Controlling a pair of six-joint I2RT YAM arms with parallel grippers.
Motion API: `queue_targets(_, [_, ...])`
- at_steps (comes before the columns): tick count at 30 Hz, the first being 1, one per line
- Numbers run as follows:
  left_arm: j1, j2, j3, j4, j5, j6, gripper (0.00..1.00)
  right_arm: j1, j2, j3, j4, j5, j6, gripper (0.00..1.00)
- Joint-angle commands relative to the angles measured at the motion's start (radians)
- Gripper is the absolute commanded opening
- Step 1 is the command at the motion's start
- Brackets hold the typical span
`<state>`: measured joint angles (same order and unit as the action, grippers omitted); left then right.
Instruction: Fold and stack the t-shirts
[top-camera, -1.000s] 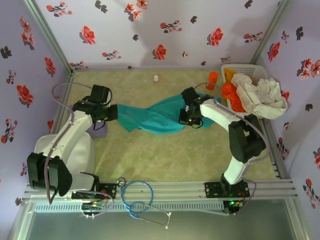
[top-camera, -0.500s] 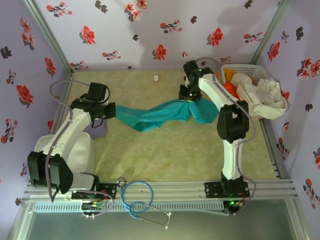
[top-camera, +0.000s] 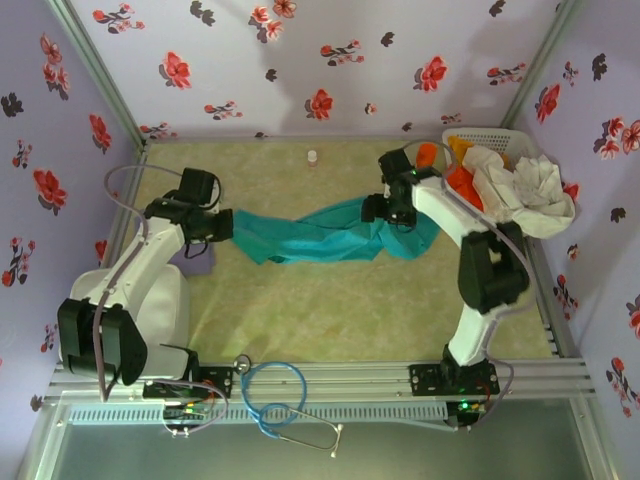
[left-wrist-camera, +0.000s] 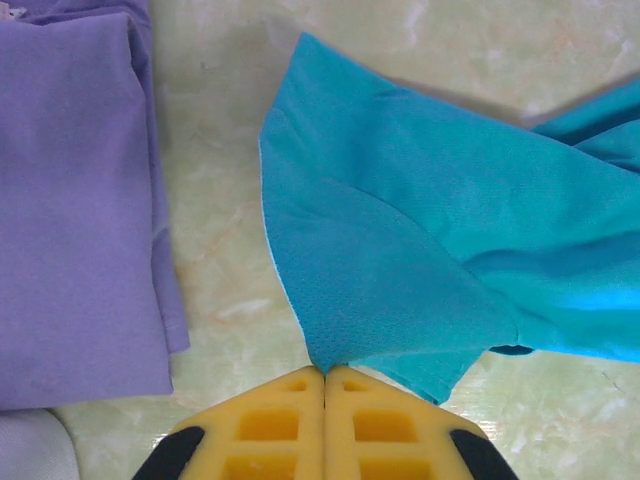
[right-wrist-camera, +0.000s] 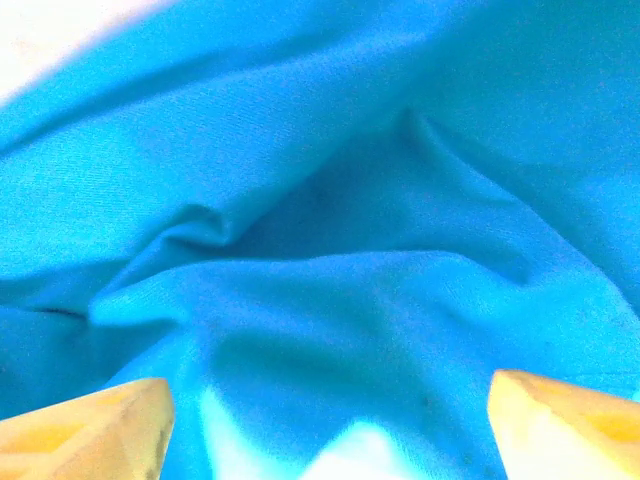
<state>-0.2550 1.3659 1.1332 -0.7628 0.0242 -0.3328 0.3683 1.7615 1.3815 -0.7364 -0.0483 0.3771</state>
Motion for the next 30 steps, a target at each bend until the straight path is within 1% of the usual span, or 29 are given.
queue_targets(1, [0.006, 0.021, 0.026, 0.016, 0.03, 0.0, 0.0, 0.02, -0.081, -0.144, 0.16, 0.049, 0.018, 0.77])
queue_targets(5, [0.006, 0.027, 0.036, 0.013, 0.037, 0.002, 0.0, 0.046, -0.152, -0.288, 0.221, 0.049, 0.059, 0.69])
queue_targets(6, [0.006, 0.026, 0.037, 0.009, 0.037, 0.003, 0.0, 0.049, -0.174, -0.328, 0.247, 0.039, 0.078, 0.65])
queue_targets(9, [0.006, 0.022, 0.032, 0.013, 0.037, 0.0, 0.0, 0.058, -0.203, -0.422, 0.346, -0.046, 0.117, 0.57])
queue_targets(13, [0.006, 0.029, 0.031, 0.017, 0.038, -0.006, 0.0, 0.066, -0.132, -0.428, 0.361, -0.051, 0.161, 0.42])
queue_targets(15, [0.006, 0.03, 0.033, 0.016, 0.042, -0.008, 0.0, 0.067, -0.102, -0.419, 0.369, -0.056, 0.187, 0.38])
queue_targets(17, [0.005, 0.027, 0.032, 0.014, 0.043, -0.006, 0.0, 0.07, -0.102, -0.439, 0.415, -0.073, 0.216, 0.38])
queue_targets(19, [0.005, 0.021, 0.028, 0.011, 0.042, -0.003, 0.0, 0.072, -0.094, -0.451, 0.455, -0.085, 0.234, 0.41])
queue_targets(22, [0.006, 0.02, 0.022, 0.018, 0.041, -0.008, 0.0, 0.072, -0.052, -0.413, 0.432, -0.076, 0.241, 0.41])
queue_targets(25, [0.005, 0.024, 0.023, 0.016, 0.04, -0.011, 0.0, 0.073, -0.023, -0.397, 0.443, -0.105, 0.256, 0.4])
queue_targets(30, [0.005, 0.022, 0.019, 0.02, 0.04, -0.012, 0.0, 0.077, 0.001, -0.405, 0.449, -0.107, 0.272, 0.36])
